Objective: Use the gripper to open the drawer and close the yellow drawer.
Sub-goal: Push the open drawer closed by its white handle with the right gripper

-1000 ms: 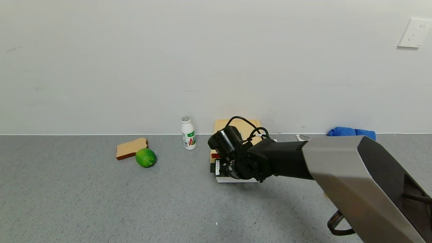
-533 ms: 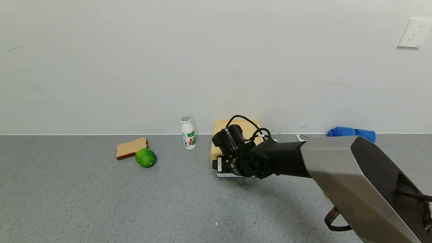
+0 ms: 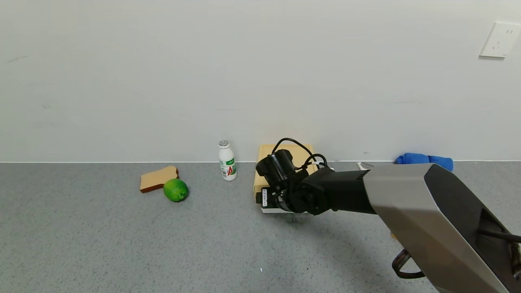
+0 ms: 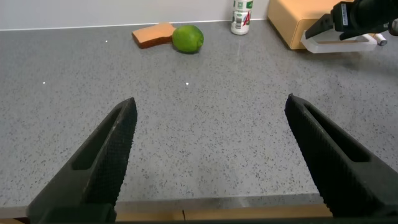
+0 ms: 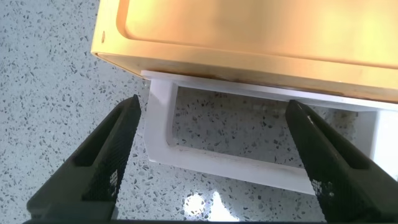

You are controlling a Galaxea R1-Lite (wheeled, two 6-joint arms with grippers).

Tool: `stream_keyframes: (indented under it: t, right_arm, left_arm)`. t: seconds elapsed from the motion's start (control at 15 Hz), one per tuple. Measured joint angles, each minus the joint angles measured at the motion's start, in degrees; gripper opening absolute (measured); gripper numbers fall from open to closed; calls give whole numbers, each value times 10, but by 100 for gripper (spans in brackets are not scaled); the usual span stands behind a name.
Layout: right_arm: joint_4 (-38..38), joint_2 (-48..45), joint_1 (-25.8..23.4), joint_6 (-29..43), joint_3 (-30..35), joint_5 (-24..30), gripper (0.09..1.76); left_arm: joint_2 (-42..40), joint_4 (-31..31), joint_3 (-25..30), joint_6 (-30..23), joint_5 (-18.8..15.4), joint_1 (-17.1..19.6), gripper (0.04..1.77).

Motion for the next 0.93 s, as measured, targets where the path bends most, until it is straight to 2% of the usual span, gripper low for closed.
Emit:
stream_keyframes:
  t: [0.33,0.6,0.8,0.93]
  right_arm:
    - [13,-22,3,0,3,0,171]
    - [76,-85,11,-12,11,-1,171]
    - [92,-174,4,-44,55,9,171]
    - [94,-252,-12,-80,111,44,171]
  left_arm:
    - [0,0,0,0,0,0,172]
    - [0,0,0,0,0,0,172]
    - [0,0,0,0,0,0,172]
    - [0,0,0,0,0,0,172]
